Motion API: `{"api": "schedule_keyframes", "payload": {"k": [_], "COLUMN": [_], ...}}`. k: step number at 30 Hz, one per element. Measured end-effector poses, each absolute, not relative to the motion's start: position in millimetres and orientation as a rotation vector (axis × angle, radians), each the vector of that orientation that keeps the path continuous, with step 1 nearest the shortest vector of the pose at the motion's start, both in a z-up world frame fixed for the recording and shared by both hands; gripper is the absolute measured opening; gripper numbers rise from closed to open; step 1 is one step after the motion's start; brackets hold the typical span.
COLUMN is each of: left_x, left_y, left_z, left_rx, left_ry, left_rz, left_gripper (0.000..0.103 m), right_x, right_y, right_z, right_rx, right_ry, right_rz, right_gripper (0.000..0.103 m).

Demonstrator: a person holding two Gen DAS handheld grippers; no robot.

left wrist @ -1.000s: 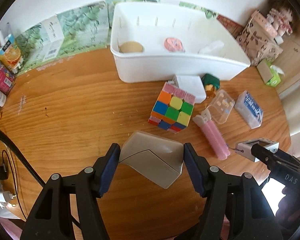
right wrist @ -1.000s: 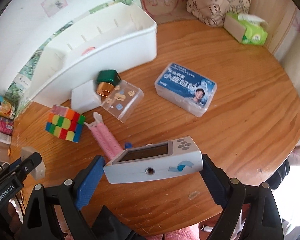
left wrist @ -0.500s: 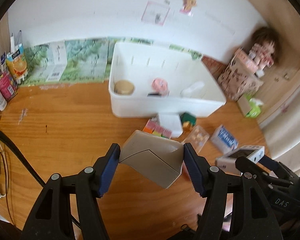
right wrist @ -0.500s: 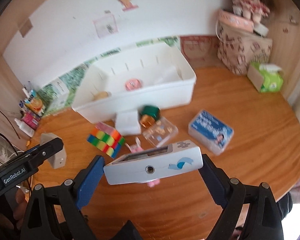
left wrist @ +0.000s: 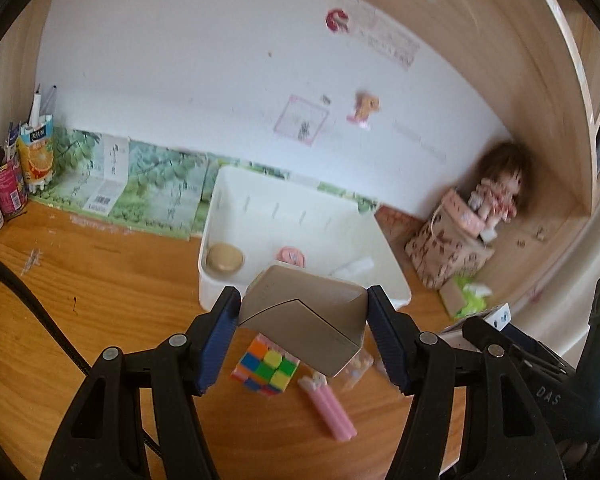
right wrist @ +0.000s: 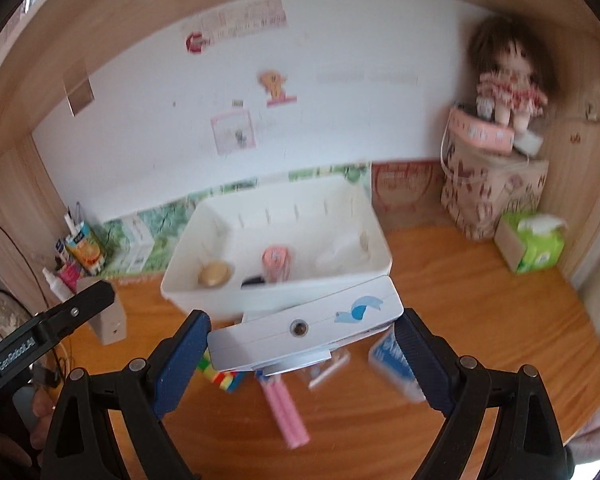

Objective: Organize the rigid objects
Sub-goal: 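Carry the beige card and white screen toy over the white bin with both grippers, then open the right gripper to drop the white screen toy into the bin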

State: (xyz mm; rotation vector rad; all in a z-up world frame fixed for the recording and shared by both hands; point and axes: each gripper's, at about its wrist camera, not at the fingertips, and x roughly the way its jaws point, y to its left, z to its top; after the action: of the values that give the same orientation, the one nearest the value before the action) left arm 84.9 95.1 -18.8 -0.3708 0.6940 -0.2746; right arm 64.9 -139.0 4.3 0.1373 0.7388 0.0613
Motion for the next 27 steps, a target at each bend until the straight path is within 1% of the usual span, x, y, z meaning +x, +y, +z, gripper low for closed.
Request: {"api": "schedule_keyframes", "payload": {"k": [6,18,19,20,21,22,27], "left_x": [97,138,142,146,150,153,172], "left_y": [101,102,101,100,99,98,93], "left_z": [-17,-20,-21,-23,-24,-26,-35], "left_rx": [-0.379,-0.36,-0.357,-0.352,-0.347,-0.346,-0.342], "left_ry": [0.657,0.636,0.638,0.64,0.642,0.643,0.671], "left_rz": [-0.217,-0.131,-0.126,-0.121,-0.116,-0.112,-0.09], "left_gripper": [0.068,0.068,0.068,0.068,0.068,0.068,0.068], "right_x": [88,140,145,148,152,157,189], "right_y": [-146,-150,-151,-151,-150,-149,-146], "right_z": [12,2,2,1,2,2,-13], "right_rx": [0.101,0.118,0.118,0.118,0.113,0.093,0.064], "right_ry": [0.68,0.626,0.621,0.609,0.592,0.584,0.61], "right_rz": [0.075,0.147,0.15,0.16,0.18,0.169,0.184], "right_gripper": [0.093,0.093,0.087,0.071,0.041,0.037,0.037]}}
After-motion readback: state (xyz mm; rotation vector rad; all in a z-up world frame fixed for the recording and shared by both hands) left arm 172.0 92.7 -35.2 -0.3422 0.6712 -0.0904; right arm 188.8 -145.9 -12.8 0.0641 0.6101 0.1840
